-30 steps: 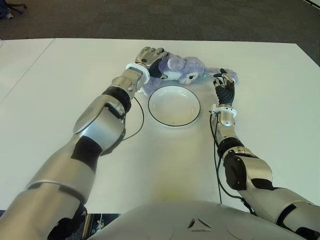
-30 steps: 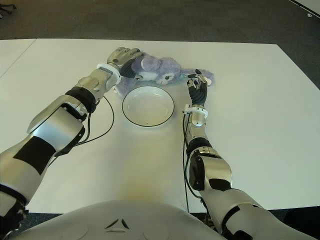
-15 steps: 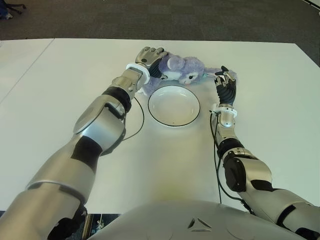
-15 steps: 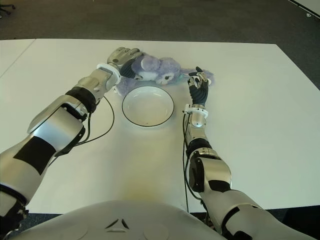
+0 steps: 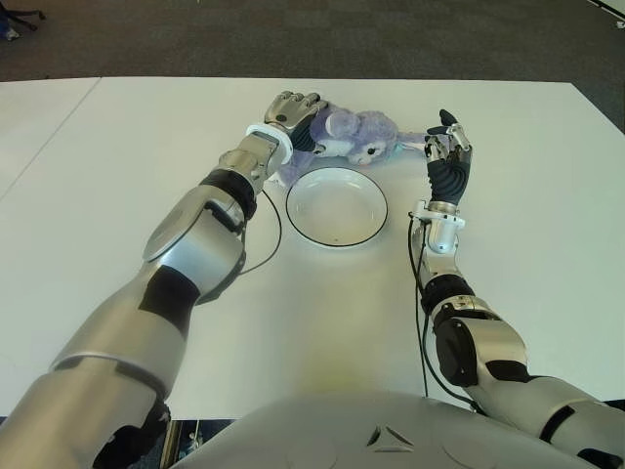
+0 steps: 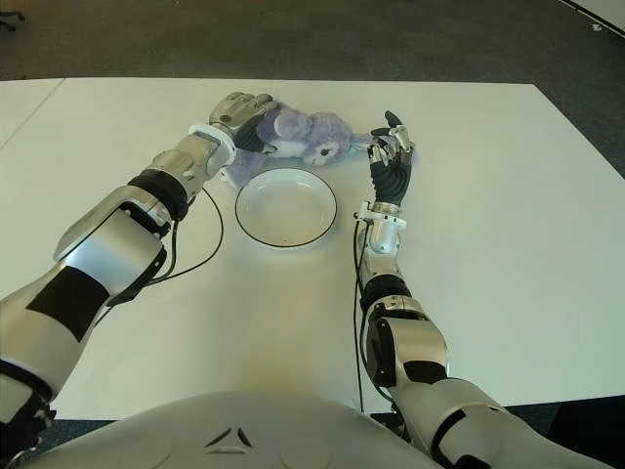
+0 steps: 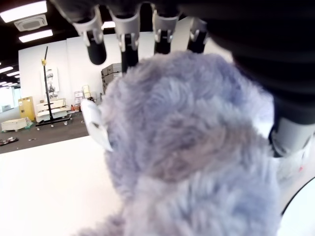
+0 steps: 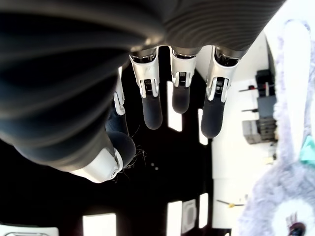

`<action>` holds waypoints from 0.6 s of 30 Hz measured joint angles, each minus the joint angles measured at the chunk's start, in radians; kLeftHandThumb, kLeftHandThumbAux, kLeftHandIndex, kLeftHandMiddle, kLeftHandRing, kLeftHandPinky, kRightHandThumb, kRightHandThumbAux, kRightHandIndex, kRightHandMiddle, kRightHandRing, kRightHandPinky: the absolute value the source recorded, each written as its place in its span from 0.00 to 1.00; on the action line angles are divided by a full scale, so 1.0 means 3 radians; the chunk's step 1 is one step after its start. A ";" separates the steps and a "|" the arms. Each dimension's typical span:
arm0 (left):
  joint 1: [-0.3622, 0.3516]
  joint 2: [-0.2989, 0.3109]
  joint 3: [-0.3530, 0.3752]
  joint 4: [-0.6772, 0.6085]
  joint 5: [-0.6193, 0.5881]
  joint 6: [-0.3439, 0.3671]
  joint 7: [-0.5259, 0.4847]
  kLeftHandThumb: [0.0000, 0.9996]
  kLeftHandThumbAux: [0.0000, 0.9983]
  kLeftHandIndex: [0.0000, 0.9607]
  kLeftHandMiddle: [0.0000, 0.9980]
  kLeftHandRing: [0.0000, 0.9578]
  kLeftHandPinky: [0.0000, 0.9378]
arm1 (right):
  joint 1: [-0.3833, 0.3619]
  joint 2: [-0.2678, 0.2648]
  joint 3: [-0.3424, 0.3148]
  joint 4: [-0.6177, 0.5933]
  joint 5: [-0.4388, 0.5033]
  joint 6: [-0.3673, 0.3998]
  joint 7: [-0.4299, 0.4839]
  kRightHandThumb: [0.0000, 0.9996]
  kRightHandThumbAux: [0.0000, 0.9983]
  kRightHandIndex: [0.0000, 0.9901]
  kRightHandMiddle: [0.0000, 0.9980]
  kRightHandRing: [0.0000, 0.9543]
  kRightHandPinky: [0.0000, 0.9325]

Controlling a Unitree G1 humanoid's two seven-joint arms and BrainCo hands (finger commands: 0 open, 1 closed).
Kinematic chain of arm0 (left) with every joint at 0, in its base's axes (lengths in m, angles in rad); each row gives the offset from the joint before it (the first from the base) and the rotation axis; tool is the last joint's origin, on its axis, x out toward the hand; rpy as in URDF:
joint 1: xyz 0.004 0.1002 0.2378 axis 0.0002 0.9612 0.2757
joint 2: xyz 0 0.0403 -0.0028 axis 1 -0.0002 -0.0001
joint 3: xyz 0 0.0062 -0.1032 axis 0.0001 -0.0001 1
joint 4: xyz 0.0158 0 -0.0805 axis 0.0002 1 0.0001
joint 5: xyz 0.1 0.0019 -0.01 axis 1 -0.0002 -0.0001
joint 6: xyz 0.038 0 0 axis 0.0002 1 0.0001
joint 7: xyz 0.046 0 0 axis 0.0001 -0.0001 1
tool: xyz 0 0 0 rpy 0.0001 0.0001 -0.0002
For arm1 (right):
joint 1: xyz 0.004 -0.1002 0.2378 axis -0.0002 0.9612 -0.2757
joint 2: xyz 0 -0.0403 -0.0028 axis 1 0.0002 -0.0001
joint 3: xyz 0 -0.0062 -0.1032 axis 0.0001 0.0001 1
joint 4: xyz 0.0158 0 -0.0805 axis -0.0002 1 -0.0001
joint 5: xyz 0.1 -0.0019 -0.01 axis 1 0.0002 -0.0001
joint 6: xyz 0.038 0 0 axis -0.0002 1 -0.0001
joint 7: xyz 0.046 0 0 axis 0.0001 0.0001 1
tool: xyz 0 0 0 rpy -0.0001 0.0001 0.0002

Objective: Put the doll into the plate.

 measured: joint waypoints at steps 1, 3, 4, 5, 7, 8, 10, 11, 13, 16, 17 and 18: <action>0.0000 0.0000 0.0000 0.0000 0.0000 0.0000 0.0000 0.23 0.51 0.00 0.00 0.00 0.00 | 0.0010 0.0003 0.0012 -0.0020 0.0000 -0.0041 0.0009 0.70 0.72 0.43 0.18 0.10 0.12; 0.0000 0.0000 0.0000 0.0000 0.0001 0.0001 0.0000 0.24 0.52 0.00 0.00 0.00 0.01 | 0.0030 0.0008 0.0033 -0.0061 0.0000 -0.0119 0.0031 0.70 0.72 0.43 0.18 0.09 0.11; 0.0000 0.0000 -0.0001 0.0000 0.0001 0.0001 0.0000 0.25 0.52 0.00 0.00 0.00 0.01 | 0.0039 0.0010 0.0041 -0.0078 0.0000 -0.0156 0.0042 0.70 0.72 0.43 0.18 0.09 0.09; 0.0000 -0.0001 -0.0001 0.0000 0.0001 0.0001 0.0000 0.25 0.52 0.00 0.00 0.00 0.01 | 0.0049 0.0011 0.0051 -0.0096 0.0001 -0.0185 0.0053 0.70 0.72 0.43 0.18 0.09 0.08; 0.0000 -0.0001 -0.0001 0.0000 0.0001 0.0001 0.0001 0.26 0.52 0.00 0.00 0.00 0.01 | 0.0064 0.0011 0.0080 -0.0125 0.0002 -0.0244 0.0074 0.70 0.72 0.43 0.18 0.08 0.08; 0.0000 -0.0001 -0.0001 0.0000 0.0001 0.0001 0.0001 0.25 0.52 0.00 0.00 0.00 0.02 | 0.0070 0.0011 0.0094 -0.0136 0.0002 -0.0278 0.0091 0.70 0.72 0.43 0.18 0.07 0.05; 0.0000 -0.0002 -0.0001 0.0000 0.0002 0.0002 0.0001 0.25 0.52 0.00 0.00 0.00 0.02 | 0.0081 0.0011 0.0112 -0.0158 0.0002 -0.0318 0.0119 0.70 0.72 0.43 0.18 0.06 0.04; 0.0000 -0.0003 -0.0001 0.0000 0.0002 0.0003 0.0001 0.25 0.53 0.00 0.00 0.00 0.02 | 0.0091 0.0011 0.0120 -0.0177 0.0003 -0.0336 0.0136 0.70 0.72 0.43 0.18 0.06 0.05; 0.0000 -0.0005 -0.0001 0.0000 0.0003 0.0007 0.0001 0.24 0.53 0.00 0.00 0.00 0.02 | 0.0109 0.0011 0.0134 -0.0211 0.0005 -0.0367 0.0164 0.70 0.72 0.43 0.17 0.06 0.05; 0.0000 -0.0007 -0.0001 0.0000 0.0003 0.0015 0.0002 0.25 0.54 0.01 0.00 0.00 0.05 | 0.0135 0.0011 0.0152 -0.0262 0.0005 -0.0409 0.0207 0.70 0.72 0.43 0.17 0.07 0.10; 0.0000 -0.0008 -0.0001 0.0000 0.0003 0.0021 0.0002 0.24 0.54 0.01 0.00 0.00 0.05 | 0.0143 0.0010 0.0161 -0.0278 0.0005 -0.0423 0.0218 0.70 0.72 0.43 0.17 0.07 0.11; 0.0000 -0.0009 -0.0001 0.0000 0.0003 0.0027 0.0002 0.24 0.55 0.01 0.00 0.00 0.05 | 0.0153 0.0010 0.0169 -0.0299 0.0005 -0.0440 0.0234 0.70 0.72 0.43 0.18 0.07 0.12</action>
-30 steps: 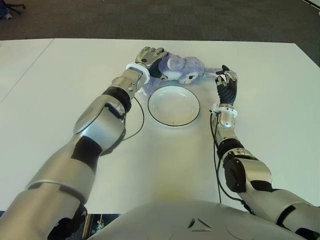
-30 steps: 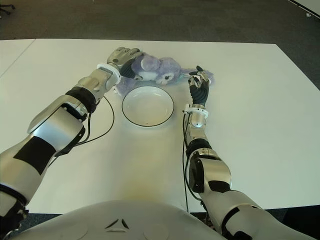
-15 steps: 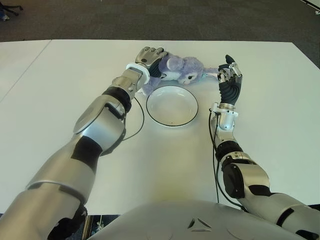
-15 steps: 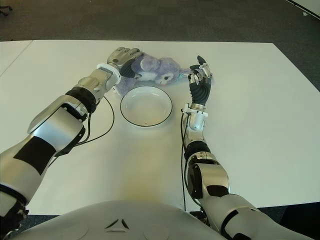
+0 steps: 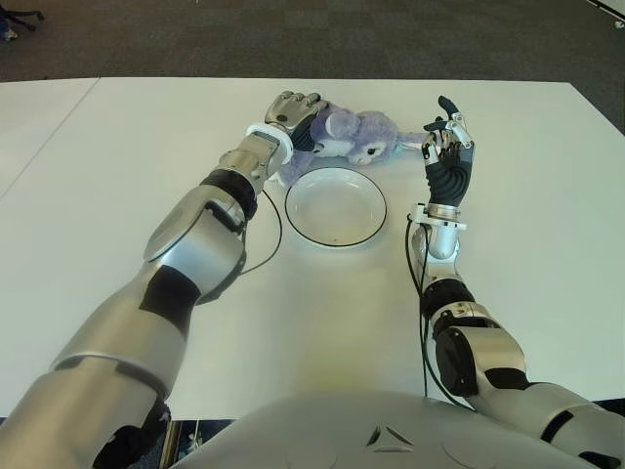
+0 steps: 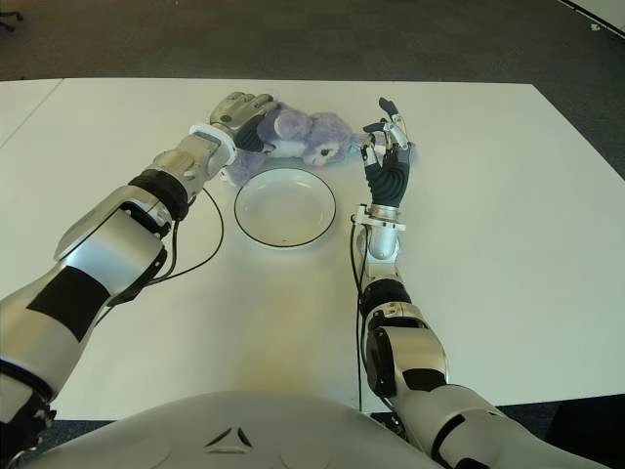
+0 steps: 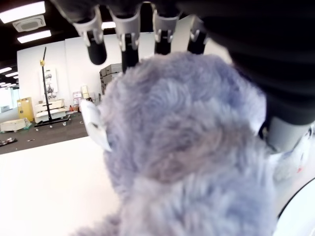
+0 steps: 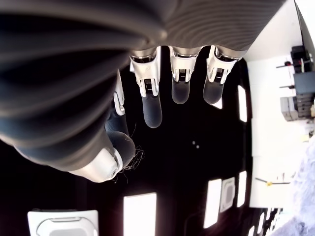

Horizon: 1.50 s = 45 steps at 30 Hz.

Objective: Put the doll into the plate.

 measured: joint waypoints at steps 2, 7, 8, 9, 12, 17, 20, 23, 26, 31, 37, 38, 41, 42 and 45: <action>0.0000 -0.0002 0.0000 0.0000 0.0000 0.0007 0.0000 0.23 0.55 0.02 0.00 0.00 0.06 | 0.0017 0.0000 0.0012 -0.0035 0.0000 -0.0033 0.0024 0.71 0.72 0.43 0.18 0.08 0.13; 0.0000 -0.0011 0.0000 0.0000 -0.0001 0.0036 0.0001 0.33 0.59 0.11 0.08 0.11 0.24 | 0.0060 -0.0004 0.0059 -0.0118 0.0000 -0.0125 0.0070 0.71 0.71 0.43 0.18 0.09 0.15; 0.0000 -0.0014 0.0000 0.0000 -0.0001 0.0042 0.0001 0.34 0.59 0.11 0.09 0.13 0.26 | 0.0068 -0.0004 0.0065 -0.0133 0.0000 -0.0144 0.0081 0.71 0.71 0.43 0.18 0.10 0.15; 0.0000 -0.0017 0.0001 0.0000 -0.0001 0.0045 0.0001 0.41 0.60 0.14 0.14 0.19 0.32 | 0.0078 -0.0004 0.0070 -0.0152 0.0000 -0.0165 0.0093 0.71 0.71 0.43 0.18 0.10 0.16; 0.0000 -0.0029 0.0002 0.0001 -0.0001 0.0061 0.0003 0.46 0.59 0.23 0.23 0.29 0.39 | 0.0106 -0.0005 0.0083 -0.0200 0.0000 -0.0231 0.0132 0.71 0.71 0.43 0.18 0.10 0.16; 0.0000 -0.0054 0.0006 0.0000 -0.0003 0.0114 0.0079 0.71 0.69 0.44 0.41 0.46 0.48 | 0.0130 -0.0004 0.0100 -0.0244 0.0001 -0.0328 0.0193 0.71 0.71 0.43 0.18 0.11 0.17; 0.0000 -0.0071 0.0009 0.0000 -0.0002 0.0143 0.0138 0.72 0.69 0.44 0.48 0.53 0.55 | 0.0147 -0.0004 0.0112 -0.0276 0.0001 -0.0378 0.0225 0.71 0.71 0.43 0.18 0.11 0.17; 0.0000 -0.0084 0.0015 0.0001 -0.0002 0.0173 0.0175 0.73 0.69 0.45 0.60 0.65 0.70 | 0.0161 -0.0005 0.0126 -0.0302 0.0001 -0.0422 0.0251 0.70 0.71 0.43 0.19 0.12 0.17; 0.0000 -0.0095 0.0025 0.0001 -0.0006 0.0215 0.0200 0.73 0.69 0.45 0.65 0.70 0.78 | 0.0171 -0.0004 0.0135 -0.0320 0.0001 -0.0452 0.0279 0.70 0.71 0.43 0.19 0.12 0.18; 0.0005 -0.0114 0.0039 0.0004 -0.0029 0.0267 0.0215 0.73 0.69 0.46 0.72 0.75 0.81 | 0.0181 -0.0005 0.0147 -0.0337 0.0002 -0.0504 0.0330 0.70 0.71 0.43 0.19 0.12 0.19; 0.0013 -0.0127 0.0079 0.0005 -0.0071 0.0306 0.0215 0.73 0.70 0.46 0.76 0.78 0.84 | 0.0184 -0.0005 0.0167 -0.0344 0.0002 -0.0562 0.0386 0.71 0.71 0.43 0.19 0.13 0.21; 0.0016 -0.0129 0.0096 0.0005 -0.0074 0.0312 0.0215 0.73 0.70 0.46 0.76 0.79 0.84 | 0.0184 -0.0005 0.0170 -0.0345 0.0002 -0.0571 0.0394 0.71 0.71 0.43 0.19 0.13 0.21; 0.0022 -0.0132 0.0129 0.0005 -0.0091 0.0328 0.0215 0.73 0.70 0.46 0.77 0.80 0.86 | 0.0184 -0.0005 0.0179 -0.0346 0.0002 -0.0597 0.0408 0.71 0.72 0.43 0.19 0.14 0.21; 0.0024 -0.0133 0.0136 0.0005 -0.0096 0.0333 0.0215 0.73 0.70 0.46 0.78 0.81 0.86 | 0.0184 -0.0005 0.0181 -0.0347 0.0003 -0.0603 0.0414 0.71 0.72 0.43 0.19 0.14 0.22; 0.0027 -0.0135 0.0155 0.0005 -0.0108 0.0343 0.0215 0.74 0.70 0.46 0.80 0.84 0.90 | 0.0185 -0.0005 0.0186 -0.0347 0.0003 -0.0620 0.0431 0.71 0.72 0.43 0.18 0.14 0.22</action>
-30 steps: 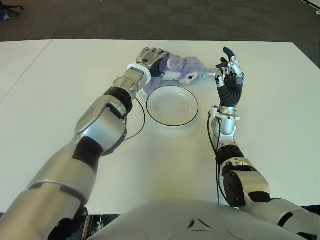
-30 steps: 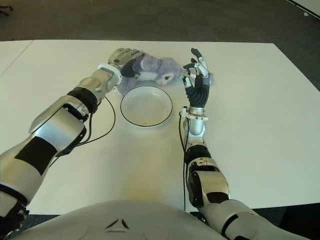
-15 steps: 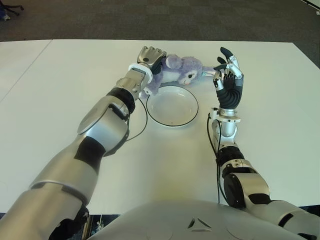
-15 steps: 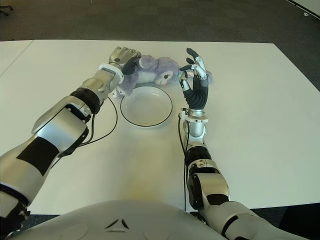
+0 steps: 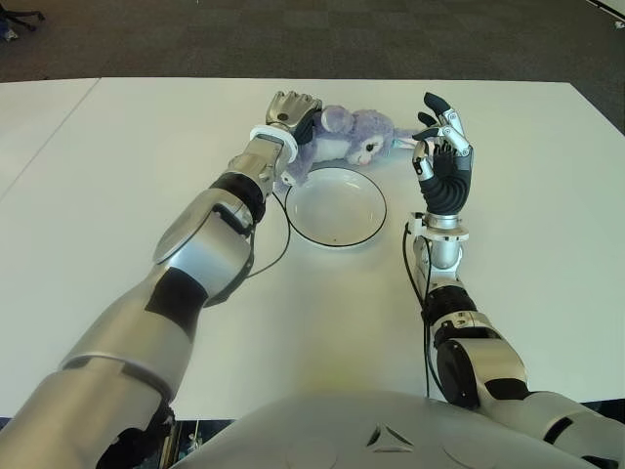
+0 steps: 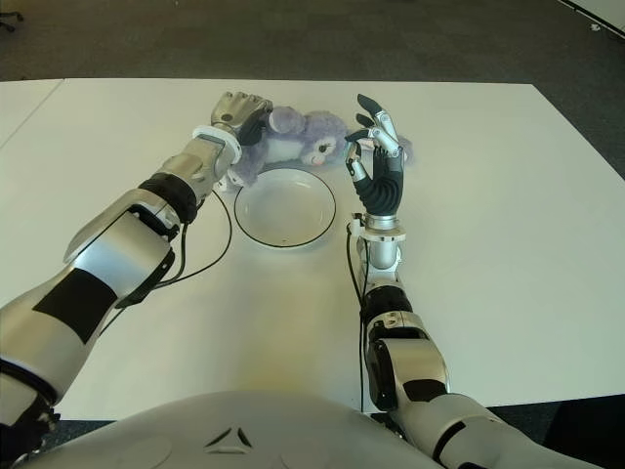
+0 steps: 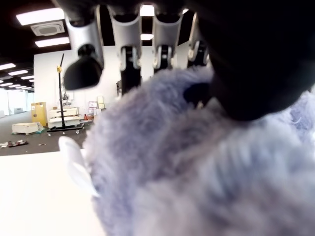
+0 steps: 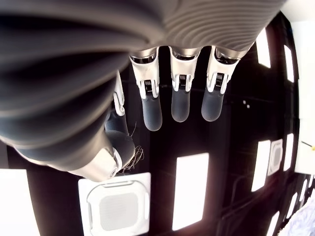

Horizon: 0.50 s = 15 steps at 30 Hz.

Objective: Put the doll into the plate.

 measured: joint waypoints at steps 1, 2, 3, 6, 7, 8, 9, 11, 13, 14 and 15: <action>0.0001 0.0000 0.0006 0.0000 -0.0011 0.0003 0.0000 0.74 0.70 0.46 0.81 0.85 0.90 | 0.0000 0.0000 0.0002 0.0000 0.0000 -0.0008 0.0006 0.71 0.72 0.43 0.18 0.14 0.21; 0.0003 -0.0001 0.0012 0.0000 -0.0019 0.0004 0.0000 0.74 0.70 0.46 0.82 0.86 0.90 | 0.0000 0.0000 0.0003 0.0000 0.0000 -0.0015 0.0012 0.71 0.72 0.43 0.18 0.14 0.21; 0.0004 -0.0001 0.0017 0.0000 -0.0023 0.0006 0.0000 0.74 0.70 0.46 0.82 0.86 0.90 | 0.0000 0.0000 0.0005 0.0000 0.0000 -0.0021 0.0017 0.71 0.72 0.43 0.18 0.14 0.21; 0.0010 -0.0003 0.0031 0.0000 -0.0039 0.0015 0.0000 0.74 0.70 0.46 0.82 0.86 0.90 | 0.0000 0.0000 0.0008 0.0000 0.0000 -0.0043 0.0028 0.70 0.72 0.43 0.19 0.14 0.21; 0.0012 -0.0004 0.0036 0.0000 -0.0046 0.0017 0.0000 0.74 0.70 0.46 0.82 0.86 0.90 | 0.0000 0.0000 0.0009 0.0000 0.0000 -0.0046 0.0032 0.70 0.72 0.43 0.19 0.14 0.21; 0.0014 -0.0005 0.0043 0.0000 -0.0051 0.0018 0.0000 0.74 0.70 0.46 0.83 0.87 0.91 | 0.0000 0.0000 0.0010 0.0000 0.0000 -0.0047 0.0034 0.70 0.72 0.43 0.19 0.14 0.21; 0.0016 -0.0006 0.0055 0.0000 -0.0056 0.0020 0.0000 0.75 0.70 0.46 0.83 0.87 0.91 | 0.0000 0.0000 0.0011 0.0000 0.0000 -0.0048 0.0038 0.70 0.72 0.43 0.19 0.14 0.21; 0.0020 -0.0010 0.0084 0.0000 -0.0064 0.0024 0.0000 0.75 0.70 0.46 0.83 0.87 0.91 | 0.0000 0.0000 0.0011 0.0000 0.0000 -0.0048 0.0048 0.70 0.72 0.43 0.19 0.14 0.20; 0.0022 -0.0011 0.0103 0.0000 -0.0080 0.0028 0.0000 0.75 0.70 0.46 0.83 0.87 0.91 | 0.0000 0.0000 0.0011 0.0000 0.0000 -0.0048 0.0059 0.71 0.72 0.43 0.19 0.13 0.20; 0.0022 -0.0011 0.0112 0.0000 -0.0085 0.0030 0.0000 0.75 0.70 0.46 0.83 0.87 0.91 | 0.0000 0.0000 0.0011 0.0000 0.0001 -0.0048 0.0067 0.71 0.72 0.43 0.19 0.13 0.20; 0.0022 -0.0011 0.0117 0.0000 -0.0088 0.0033 0.0000 0.75 0.70 0.46 0.83 0.87 0.91 | 0.0000 0.0000 0.0011 0.0000 0.0002 -0.0048 0.0073 0.71 0.72 0.43 0.19 0.13 0.20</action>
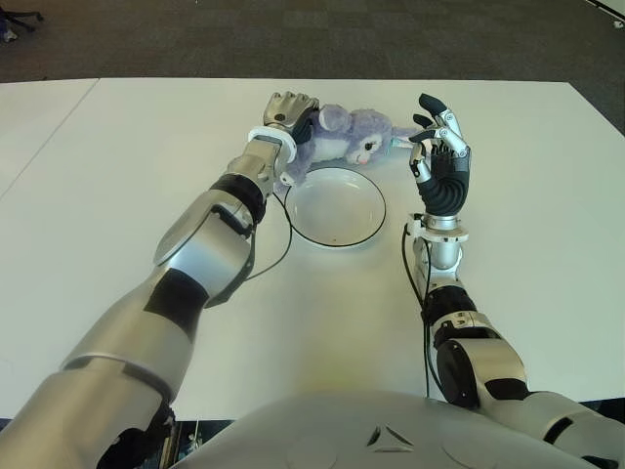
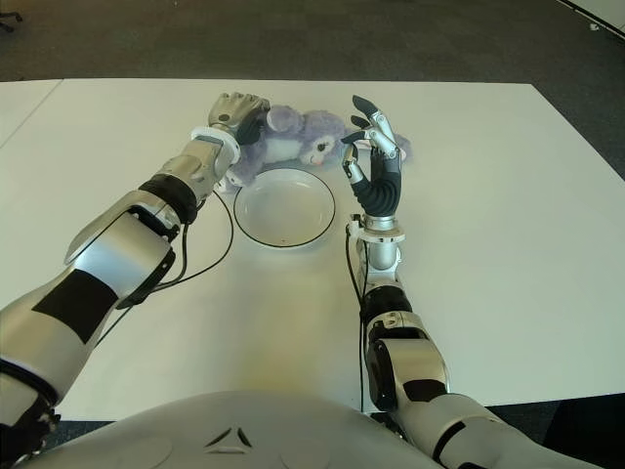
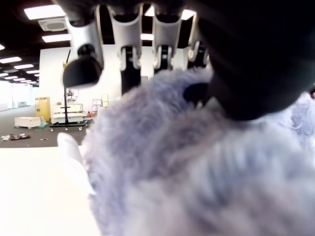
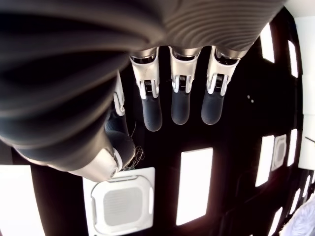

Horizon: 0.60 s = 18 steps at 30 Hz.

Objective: Put the doll into the plate.

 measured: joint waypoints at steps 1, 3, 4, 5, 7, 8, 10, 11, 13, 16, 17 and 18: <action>0.0000 0.0000 0.0005 0.0000 -0.0002 0.0004 0.0000 0.75 0.70 0.46 0.83 0.87 0.91 | 0.0000 0.0000 0.0000 0.0000 0.0001 0.0000 0.0007 0.71 0.72 0.43 0.19 0.13 0.20; 0.0000 0.0000 0.0013 0.0000 -0.0004 0.0010 0.0000 0.75 0.70 0.46 0.83 0.87 0.91 | 0.0000 0.0000 0.0000 0.0000 0.0003 0.0000 0.0016 0.71 0.72 0.43 0.19 0.13 0.20; 0.0000 0.0000 0.0015 0.0000 -0.0004 0.0014 0.0000 0.75 0.70 0.46 0.83 0.87 0.91 | 0.0000 0.0000 0.0000 0.0000 0.0003 0.0000 0.0021 0.71 0.72 0.43 0.19 0.13 0.19; 0.0000 0.0000 0.0018 0.0000 -0.0004 0.0015 0.0000 0.75 0.70 0.46 0.83 0.88 0.91 | 0.0000 0.0000 0.0000 0.0000 0.0004 0.0000 0.0025 0.71 0.72 0.43 0.19 0.13 0.19; 0.0000 0.0000 0.0020 0.0000 -0.0004 0.0015 0.0000 0.75 0.70 0.46 0.83 0.87 0.91 | 0.0000 0.0000 0.0000 0.0000 0.0004 0.0000 0.0034 0.71 0.72 0.43 0.19 0.13 0.19; 0.0000 0.0000 0.0021 0.0000 -0.0004 0.0015 0.0000 0.75 0.70 0.46 0.83 0.87 0.90 | 0.0000 0.0000 0.0000 0.0000 0.0004 0.0000 0.0038 0.71 0.72 0.43 0.19 0.13 0.19; 0.0000 0.0000 0.0022 0.0000 -0.0004 0.0015 0.0000 0.75 0.70 0.46 0.83 0.87 0.90 | 0.0000 0.0000 0.0000 0.0000 0.0004 0.0000 0.0044 0.71 0.72 0.43 0.19 0.13 0.19; 0.0000 0.0000 0.0022 0.0000 -0.0004 0.0015 0.0001 0.75 0.70 0.46 0.83 0.87 0.90 | 0.0000 0.0000 0.0000 0.0000 0.0004 0.0000 0.0047 0.71 0.72 0.43 0.19 0.13 0.20; 0.0000 0.0000 0.0024 0.0000 -0.0004 0.0014 0.0002 0.74 0.70 0.46 0.83 0.86 0.89 | 0.0000 0.0000 0.0000 0.0000 0.0004 0.0000 0.0053 0.71 0.72 0.43 0.19 0.13 0.21; -0.0001 0.0000 0.0023 0.0000 -0.0003 0.0010 0.0029 0.74 0.70 0.46 0.83 0.86 0.89 | 0.0000 0.0000 0.0000 0.0000 0.0004 0.0000 0.0058 0.71 0.72 0.43 0.19 0.14 0.22; -0.0001 0.0001 0.0023 0.0000 -0.0003 0.0007 0.0041 0.74 0.70 0.46 0.83 0.86 0.90 | 0.0000 0.0000 0.0000 0.0000 0.0004 0.0000 0.0059 0.71 0.72 0.43 0.19 0.14 0.22; -0.0001 0.0001 0.0023 -0.0001 -0.0003 0.0003 0.0054 0.74 0.70 0.46 0.82 0.86 0.89 | 0.0000 0.0000 0.0000 0.0000 0.0004 0.0000 0.0060 0.71 0.72 0.43 0.19 0.14 0.21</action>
